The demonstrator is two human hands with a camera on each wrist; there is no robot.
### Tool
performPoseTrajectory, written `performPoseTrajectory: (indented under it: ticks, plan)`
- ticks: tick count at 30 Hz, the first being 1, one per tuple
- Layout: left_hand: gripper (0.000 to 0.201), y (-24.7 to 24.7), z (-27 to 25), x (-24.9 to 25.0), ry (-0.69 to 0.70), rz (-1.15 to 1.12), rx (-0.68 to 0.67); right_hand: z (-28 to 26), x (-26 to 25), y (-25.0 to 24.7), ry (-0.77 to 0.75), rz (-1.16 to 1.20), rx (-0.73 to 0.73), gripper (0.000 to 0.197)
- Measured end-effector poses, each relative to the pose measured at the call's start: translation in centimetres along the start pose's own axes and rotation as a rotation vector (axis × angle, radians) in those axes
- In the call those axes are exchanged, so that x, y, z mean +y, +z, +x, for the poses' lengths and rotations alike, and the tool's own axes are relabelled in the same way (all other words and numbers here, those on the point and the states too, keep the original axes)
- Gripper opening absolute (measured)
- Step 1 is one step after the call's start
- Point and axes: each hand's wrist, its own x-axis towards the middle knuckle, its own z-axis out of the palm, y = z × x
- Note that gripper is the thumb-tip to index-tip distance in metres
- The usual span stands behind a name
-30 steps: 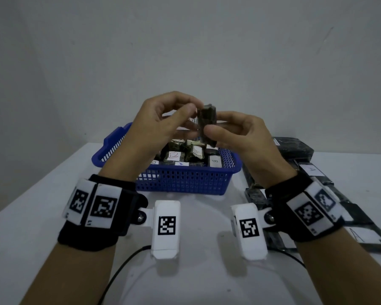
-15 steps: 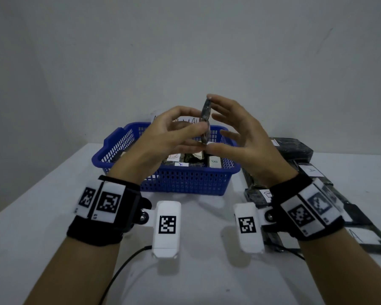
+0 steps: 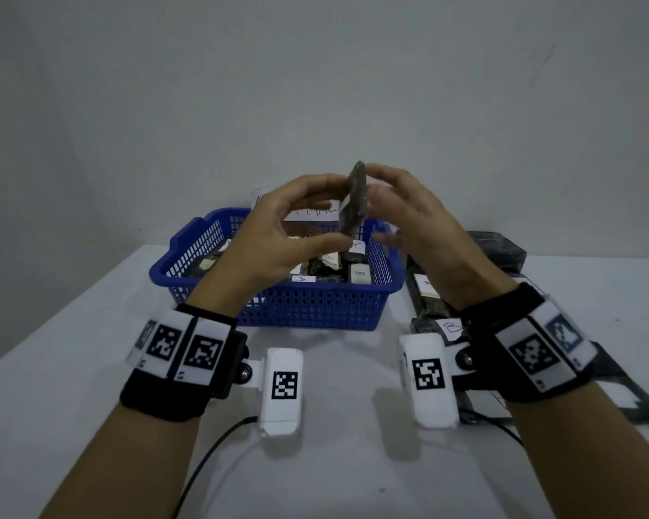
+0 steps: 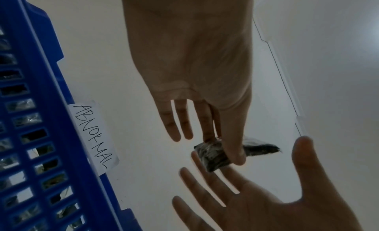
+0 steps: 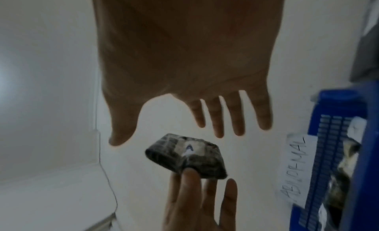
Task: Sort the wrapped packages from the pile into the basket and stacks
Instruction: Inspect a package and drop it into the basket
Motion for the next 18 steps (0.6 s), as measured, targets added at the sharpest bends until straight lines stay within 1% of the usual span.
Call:
performPoseTrajectory:
  ticks: [1,2,3,5,6,8,9,11,12,14,16,18]
  plan:
    - [0.06,0.0,0.0,-0.1,0.032,0.018,0.009,0.0,0.0,0.0,0.08,0.087,-0.049,0.069]
    - [0.061,0.0,0.0,-0.3,0.062,0.037,0.015,0.0,-0.1,0.1,0.126,0.145,-0.078,0.066]
    - [0.061,0.0,0.1,-0.4,0.087,0.061,0.017,0.0,-0.1,0.2,0.133,0.183,-0.083,0.06]
    - [0.062,-0.1,0.1,-0.7,0.105,0.1,0.019,0.0,-0.1,0.4,0.098,0.261,-0.039,0.053]
    - [0.061,-0.2,0.1,-0.8,0.097,0.092,0.016,0.0,-0.2,0.5,0.076,0.296,0.004,0.054]
    - [0.052,-0.5,0.0,-0.7,0.043,0.001,0.004,-0.1,0.0,0.3,0.018,0.323,0.081,0.057]
    - [0.045,-0.6,0.0,-0.5,0.007,-0.049,0.006,-0.1,0.0,0.1,-0.014,0.319,0.091,0.058]
    - [0.033,-0.6,0.0,-0.1,-0.072,-0.127,0.026,-0.2,0.1,-0.2,-0.075,0.254,0.061,0.061]
    - [0.034,-0.5,0.0,0.3,-0.121,-0.159,0.019,-0.2,0.2,-0.3,-0.107,0.188,0.038,0.065]
    - [0.046,-0.2,0.1,0.5,-0.21,-0.197,-0.044,-0.2,0.4,-0.3,-0.165,0.023,-0.001,0.072]
    - [0.045,0.0,0.1,0.6,-0.236,-0.223,-0.097,-0.1,0.6,-0.1,-0.216,-0.093,-0.039,0.076]
    - [0.038,0.0,0.0,0.6,-0.246,-0.268,-0.087,-0.1,0.7,0.1,-0.248,-0.17,-0.071,0.078]
